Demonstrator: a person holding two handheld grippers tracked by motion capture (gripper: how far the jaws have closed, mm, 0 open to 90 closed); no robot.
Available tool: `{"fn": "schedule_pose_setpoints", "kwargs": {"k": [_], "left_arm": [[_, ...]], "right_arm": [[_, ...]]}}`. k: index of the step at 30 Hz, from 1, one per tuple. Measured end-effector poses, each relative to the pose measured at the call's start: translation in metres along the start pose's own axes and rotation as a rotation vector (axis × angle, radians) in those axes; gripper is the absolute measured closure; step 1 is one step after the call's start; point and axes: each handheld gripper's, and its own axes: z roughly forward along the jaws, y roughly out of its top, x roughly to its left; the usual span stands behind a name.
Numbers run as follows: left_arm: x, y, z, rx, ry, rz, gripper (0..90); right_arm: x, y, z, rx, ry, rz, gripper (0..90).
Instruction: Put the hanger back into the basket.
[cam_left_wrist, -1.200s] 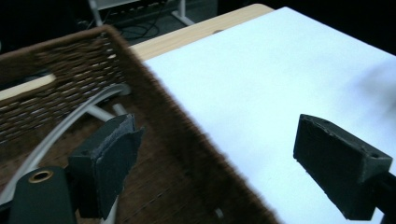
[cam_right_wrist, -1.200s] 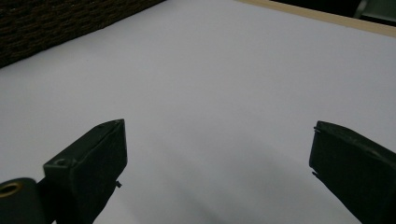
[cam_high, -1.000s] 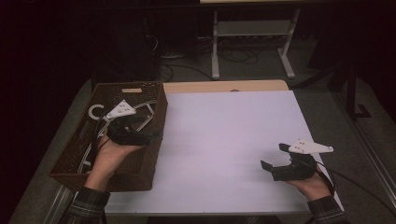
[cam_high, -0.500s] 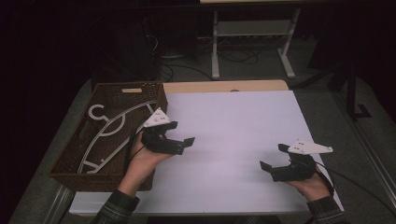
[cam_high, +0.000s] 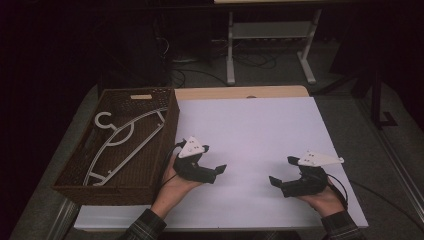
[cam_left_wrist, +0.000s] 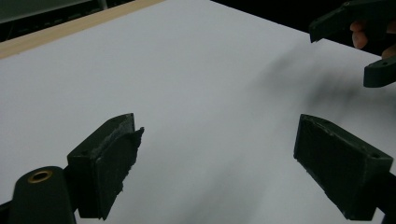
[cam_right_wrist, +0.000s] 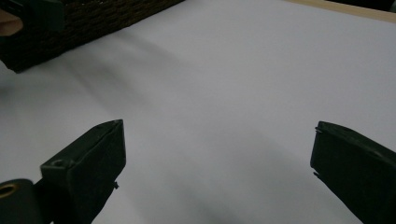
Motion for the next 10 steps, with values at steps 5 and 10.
{"fn": "schedule_pose_setpoints", "kwargs": {"k": [5,10], "left_arm": [[0.0026,-0.0098,0.0055,0.018,-0.023,0.018,8.7],[0.0073,-0.0128,0.0051,0.022,-0.017,0.014,2.9]], "right_arm": [[-0.0043,-0.0043,-0.0009,0.006,0.021,-0.006,2.7],[-0.0056,-0.0053,-0.0044,-0.015,0.025,0.007,2.8]]}}
